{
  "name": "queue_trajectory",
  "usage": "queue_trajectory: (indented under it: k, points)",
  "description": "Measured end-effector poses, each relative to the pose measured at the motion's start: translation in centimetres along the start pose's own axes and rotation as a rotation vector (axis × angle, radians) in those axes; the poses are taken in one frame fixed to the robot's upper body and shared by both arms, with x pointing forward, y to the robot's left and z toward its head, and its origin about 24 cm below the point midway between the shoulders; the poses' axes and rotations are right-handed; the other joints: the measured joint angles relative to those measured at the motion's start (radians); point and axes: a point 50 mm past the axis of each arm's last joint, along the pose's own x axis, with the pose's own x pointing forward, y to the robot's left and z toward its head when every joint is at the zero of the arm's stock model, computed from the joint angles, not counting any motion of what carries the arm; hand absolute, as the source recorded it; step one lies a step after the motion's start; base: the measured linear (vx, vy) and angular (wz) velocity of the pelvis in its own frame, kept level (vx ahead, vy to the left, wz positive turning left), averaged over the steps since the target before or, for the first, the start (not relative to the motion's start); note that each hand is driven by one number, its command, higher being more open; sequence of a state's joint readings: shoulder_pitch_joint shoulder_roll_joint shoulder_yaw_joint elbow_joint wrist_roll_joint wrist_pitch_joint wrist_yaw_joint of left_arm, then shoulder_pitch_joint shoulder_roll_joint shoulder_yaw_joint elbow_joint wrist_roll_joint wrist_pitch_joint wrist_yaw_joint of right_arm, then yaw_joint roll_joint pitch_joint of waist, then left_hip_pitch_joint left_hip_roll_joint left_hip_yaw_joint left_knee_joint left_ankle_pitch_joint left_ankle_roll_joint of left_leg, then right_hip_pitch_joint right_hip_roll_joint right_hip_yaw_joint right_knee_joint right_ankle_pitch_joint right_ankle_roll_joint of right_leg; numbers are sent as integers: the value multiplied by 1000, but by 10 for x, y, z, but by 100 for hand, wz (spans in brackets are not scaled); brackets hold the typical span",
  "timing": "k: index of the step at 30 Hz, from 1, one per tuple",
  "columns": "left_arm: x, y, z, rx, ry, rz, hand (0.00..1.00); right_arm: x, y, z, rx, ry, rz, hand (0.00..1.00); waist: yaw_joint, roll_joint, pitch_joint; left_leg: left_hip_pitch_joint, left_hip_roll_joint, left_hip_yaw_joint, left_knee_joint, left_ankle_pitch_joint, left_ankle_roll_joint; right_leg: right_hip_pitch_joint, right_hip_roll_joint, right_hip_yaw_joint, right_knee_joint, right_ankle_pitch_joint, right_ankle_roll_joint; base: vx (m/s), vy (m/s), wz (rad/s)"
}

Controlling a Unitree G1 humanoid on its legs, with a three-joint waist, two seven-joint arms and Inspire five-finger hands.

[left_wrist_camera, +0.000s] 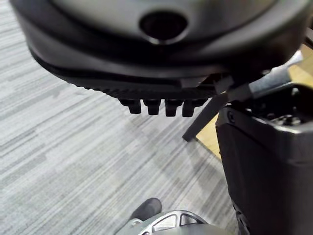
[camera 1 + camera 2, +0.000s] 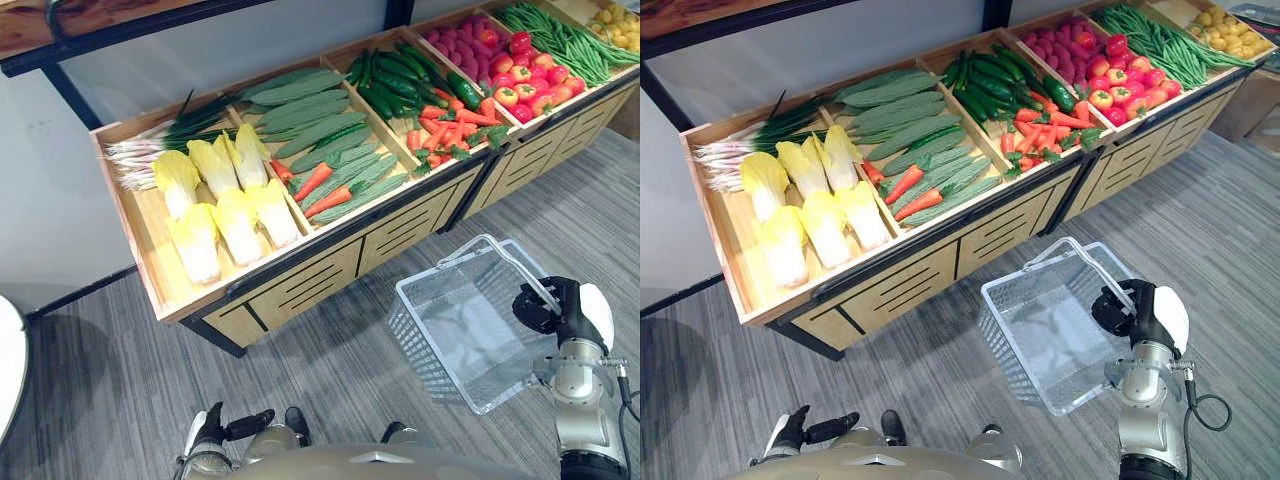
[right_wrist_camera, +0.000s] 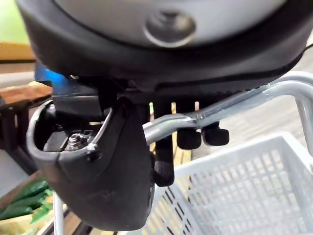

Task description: Pick vegetable in the basket

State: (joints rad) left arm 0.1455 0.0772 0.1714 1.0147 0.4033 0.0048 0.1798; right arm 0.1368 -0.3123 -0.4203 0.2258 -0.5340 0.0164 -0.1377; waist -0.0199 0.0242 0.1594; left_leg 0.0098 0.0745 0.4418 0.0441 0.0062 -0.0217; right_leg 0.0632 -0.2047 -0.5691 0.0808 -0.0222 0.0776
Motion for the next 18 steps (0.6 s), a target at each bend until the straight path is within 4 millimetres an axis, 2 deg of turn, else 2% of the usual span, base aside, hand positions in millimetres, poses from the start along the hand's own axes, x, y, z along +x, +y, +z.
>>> queue_trajectory:
  k: [5,8,9,10,11,12,13,14,16,17,18]
  points:
    - [0,1,-2,4,6,-6,100,-1,1,-4,-7,25,3,0,-9,0,-4,2,-12,29,-36,11,14,-34,-3,32,6,14,1,-14,26,-21]
    - [0,1,-3,21,8,-12,100,-1,1,-11,-15,69,4,0,-10,-8,-10,20,-38,27,-74,12,23,-67,-44,37,96,-15,21,34,67,3]
    - [0,1,-4,26,10,-13,100,-2,-1,-17,-16,96,0,0,-10,-12,-8,41,-54,15,-96,8,27,-72,-68,37,155,-30,37,37,88,33]
    - [0,-1,-5,45,11,-23,100,-3,-3,-27,-15,144,-8,0,-14,-11,-8,67,-67,-12,-115,3,37,-98,-108,50,286,-37,46,43,121,57]
    - [0,1,-7,59,13,-23,100,-4,-3,-37,-16,197,-8,0,-15,-20,-4,89,-77,-37,-116,-1,44,-142,-150,97,437,-26,30,33,105,61]
    - [0,3,-8,64,13,-18,100,-5,-3,-42,-15,216,-5,0,-14,-30,-2,97,-83,-49,-114,-5,50,-167,-164,140,501,-13,11,55,103,68]
    - [1,7,-9,64,17,-11,100,-6,-1,-46,-16,242,0,0,-16,-43,2,109,-89,-80,-113,-9,61,-211,-164,236,587,16,-20,101,60,70]
    - [1,9,-10,52,23,-2,100,-7,-1,-49,-17,254,-4,0,-23,-45,4,115,-91,-103,-111,-10,70,-225,-147,311,609,11,-25,109,42,71]
    - [1,11,-10,15,27,8,100,-8,-3,-53,-9,273,-14,0,-30,-63,13,98,-89,-142,-93,-15,77,-224,-118,363,557,-37,-22,107,-13,67]
    - [1,14,-11,-9,34,19,100,-7,-4,-55,0,282,-25,0,-33,-66,18,88,-83,-168,-83,-16,74,-221,-85,388,494,-69,-18,99,-50,63]
    - [1,15,-12,-24,39,26,100,-8,-5,-57,4,289,-31,0,-35,-66,18,79,-79,-183,-76,-16,65,-220,-68,405,456,-74,-18,110,-84,62]
